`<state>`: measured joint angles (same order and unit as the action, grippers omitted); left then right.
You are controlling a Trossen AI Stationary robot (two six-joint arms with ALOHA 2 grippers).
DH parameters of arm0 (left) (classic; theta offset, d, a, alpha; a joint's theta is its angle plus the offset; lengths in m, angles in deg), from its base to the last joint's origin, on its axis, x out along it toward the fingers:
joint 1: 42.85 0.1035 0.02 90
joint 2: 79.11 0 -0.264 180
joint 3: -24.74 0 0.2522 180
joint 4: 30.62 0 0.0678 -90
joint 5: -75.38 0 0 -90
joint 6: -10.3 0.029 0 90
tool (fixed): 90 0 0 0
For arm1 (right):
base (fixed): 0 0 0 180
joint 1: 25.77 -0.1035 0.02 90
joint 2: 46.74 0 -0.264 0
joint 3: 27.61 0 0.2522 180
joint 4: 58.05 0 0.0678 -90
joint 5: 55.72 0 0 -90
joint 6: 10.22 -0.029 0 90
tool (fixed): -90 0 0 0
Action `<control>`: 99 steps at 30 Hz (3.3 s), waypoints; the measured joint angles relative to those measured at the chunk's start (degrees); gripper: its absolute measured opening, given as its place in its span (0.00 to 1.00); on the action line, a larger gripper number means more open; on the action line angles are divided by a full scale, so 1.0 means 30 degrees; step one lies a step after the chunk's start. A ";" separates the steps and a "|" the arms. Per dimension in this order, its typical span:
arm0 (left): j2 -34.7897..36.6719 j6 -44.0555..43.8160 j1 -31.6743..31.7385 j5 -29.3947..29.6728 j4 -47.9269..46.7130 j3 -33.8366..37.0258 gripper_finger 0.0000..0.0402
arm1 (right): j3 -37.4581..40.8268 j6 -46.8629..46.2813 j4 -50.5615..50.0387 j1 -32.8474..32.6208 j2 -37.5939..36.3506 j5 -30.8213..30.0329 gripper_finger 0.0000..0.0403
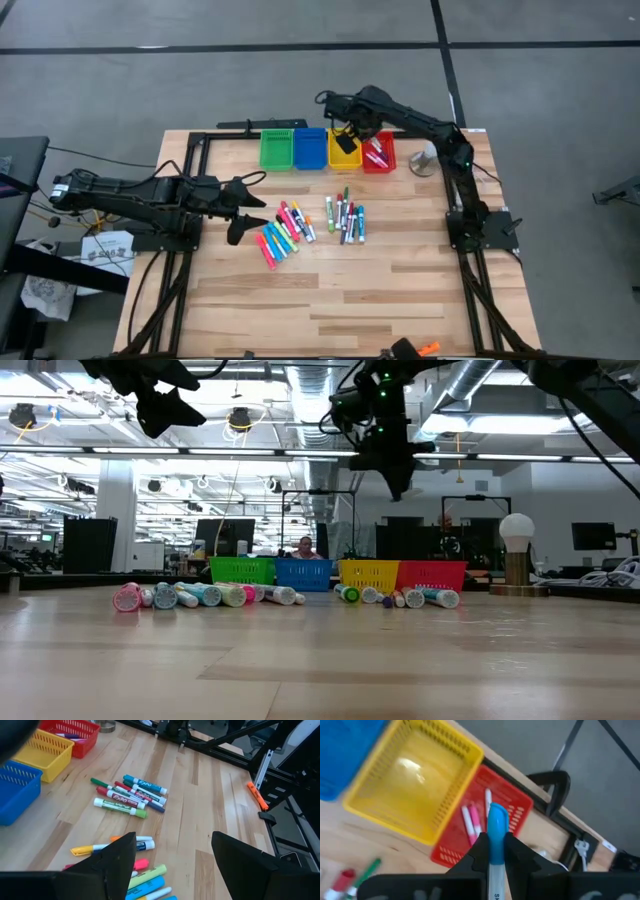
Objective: Pick & Place Markers
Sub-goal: Put the blue mini marker into the red basket, then put the right orange mini marker into the red basket
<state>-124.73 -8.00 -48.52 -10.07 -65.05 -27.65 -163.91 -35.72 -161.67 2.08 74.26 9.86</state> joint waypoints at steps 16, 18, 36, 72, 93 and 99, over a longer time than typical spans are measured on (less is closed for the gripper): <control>0.0095 -0.0205 0.0014 0.0644 -0.0115 0.0000 0.65 | 1.2204 -0.1429 0.8425 0.0710 -0.3916 0.0442 0.13; 0.0095 -0.0320 0.0015 0.0762 -0.0115 0.0000 0.65 | 1.2459 -0.1486 0.8571 0.0760 -0.3902 0.0384 0.16; 0.0087 -0.0495 -0.0007 0.0832 -0.0122 0.0000 0.65 | 1.2540 -0.2062 0.8684 -0.0140 -0.4189 -0.0221 0.38; 0.0087 -0.0413 -0.0007 -0.0115 -0.0987 0.0007 0.65 | 1.2474 -0.6953 2.1441 -1.0037 -0.4418 0.0993 0.26; 0.0087 -0.0415 -0.0007 -0.0108 -0.1193 0.0015 0.65 | 1.2470 -0.7319 2.2203 -0.9913 -0.1002 0.4140 0.24; 0.0080 -0.0423 -0.0007 -0.0108 -0.1193 0.0015 0.65 | 1.2421 -0.6792 2.2709 -1.0039 -0.0185 0.4196 0.34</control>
<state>-124.49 -9.27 -48.54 -10.39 -68.63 -27.61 -126.65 -56.09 -93.54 -28.04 73.71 22.45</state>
